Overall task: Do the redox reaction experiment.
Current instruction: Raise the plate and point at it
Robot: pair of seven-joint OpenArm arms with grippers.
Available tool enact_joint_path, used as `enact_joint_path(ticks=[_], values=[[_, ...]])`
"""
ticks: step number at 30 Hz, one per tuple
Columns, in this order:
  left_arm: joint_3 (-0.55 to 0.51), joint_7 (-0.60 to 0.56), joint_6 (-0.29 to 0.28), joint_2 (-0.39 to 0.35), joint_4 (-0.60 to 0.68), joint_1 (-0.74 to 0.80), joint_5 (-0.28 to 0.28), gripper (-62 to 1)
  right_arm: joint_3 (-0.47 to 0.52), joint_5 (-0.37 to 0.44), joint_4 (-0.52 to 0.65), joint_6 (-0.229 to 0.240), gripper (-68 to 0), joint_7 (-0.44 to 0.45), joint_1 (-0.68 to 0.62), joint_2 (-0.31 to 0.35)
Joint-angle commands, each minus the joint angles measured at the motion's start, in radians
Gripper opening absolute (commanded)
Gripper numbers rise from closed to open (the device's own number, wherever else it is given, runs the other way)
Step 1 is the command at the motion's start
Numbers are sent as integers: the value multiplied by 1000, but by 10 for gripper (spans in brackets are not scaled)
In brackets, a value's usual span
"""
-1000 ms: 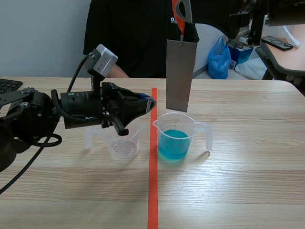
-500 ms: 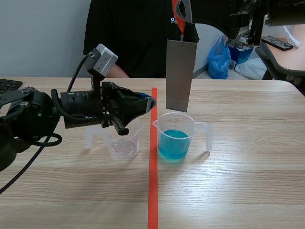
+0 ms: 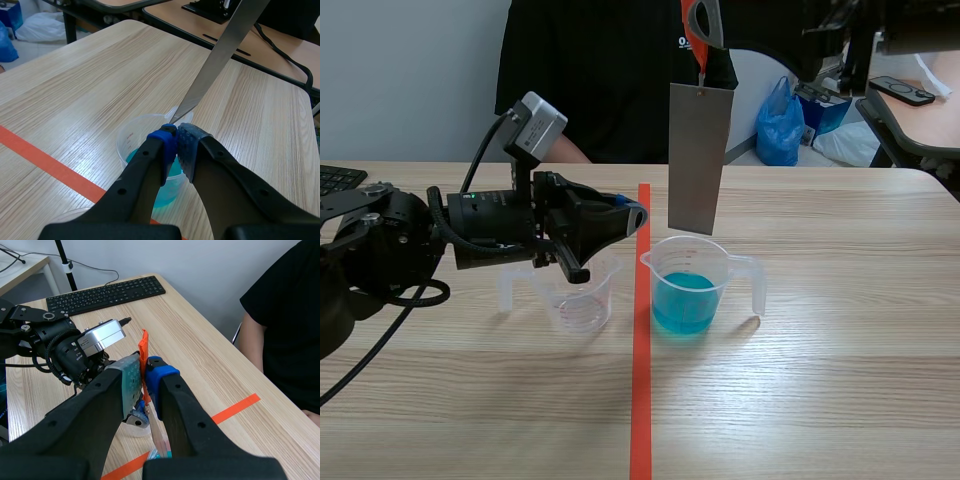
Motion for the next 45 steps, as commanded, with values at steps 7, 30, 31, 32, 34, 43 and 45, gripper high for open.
enact_joint_path(ticks=[7,30,31,32,34,43,45], values=[[1,-14,-2,11,11,-23,-15,-569,10,15,11,3,-658,15,17,10],[1,-14,-2,10,11,-23,-15,-569,10,15,11,3,-658,15,17,10],[1,-14,-2,10,11,-23,-14,-569,10,15,11,3,-658,15,17,10],[1,-14,-2,8,11,-23,-14,-569,10,15,11,3,-658,15,17,10],[1,-19,-2,-2,11,-23,-14,-569,10,15,11,3,-658,15,17,10],[-7,-120,-2,-209,12,14,-14,-569,10,15,11,3,-658,15,17,10],[-31,-158,0,-282,12,63,-14,-569,10,15,11,3,-658,15,17,10]])
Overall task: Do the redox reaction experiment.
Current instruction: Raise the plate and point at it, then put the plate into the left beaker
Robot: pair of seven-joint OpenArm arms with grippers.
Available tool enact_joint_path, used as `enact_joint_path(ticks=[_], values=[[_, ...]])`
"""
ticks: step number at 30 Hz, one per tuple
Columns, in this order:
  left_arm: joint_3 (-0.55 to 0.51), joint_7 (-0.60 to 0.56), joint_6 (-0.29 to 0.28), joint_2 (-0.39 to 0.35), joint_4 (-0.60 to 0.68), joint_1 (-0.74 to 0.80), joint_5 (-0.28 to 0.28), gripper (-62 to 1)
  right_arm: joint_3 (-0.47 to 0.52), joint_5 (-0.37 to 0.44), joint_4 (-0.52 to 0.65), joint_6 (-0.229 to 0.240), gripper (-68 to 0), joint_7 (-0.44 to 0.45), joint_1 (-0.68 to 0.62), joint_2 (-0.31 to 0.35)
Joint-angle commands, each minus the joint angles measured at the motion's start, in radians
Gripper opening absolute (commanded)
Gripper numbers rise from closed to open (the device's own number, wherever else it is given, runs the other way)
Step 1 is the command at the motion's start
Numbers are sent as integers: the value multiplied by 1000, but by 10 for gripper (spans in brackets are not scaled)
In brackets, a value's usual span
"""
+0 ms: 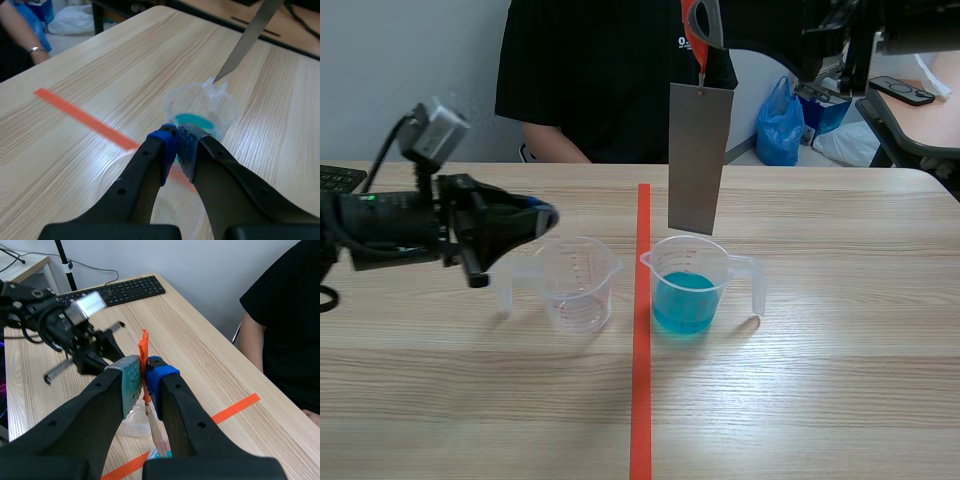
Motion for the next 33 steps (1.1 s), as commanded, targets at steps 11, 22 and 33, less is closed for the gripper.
enact_joint_path(ticks=[11,22,33], values=[[-445,-207,152,-205,12,593,216,-569,10,15,11,3,-658,15,17,10],[-877,-504,355,102,27,1071,663,-569,10,15,11,3,-658,15,17,10],[-1027,-718,539,396,129,1372,993,-569,10,15,11,3,-658,15,17,10]])
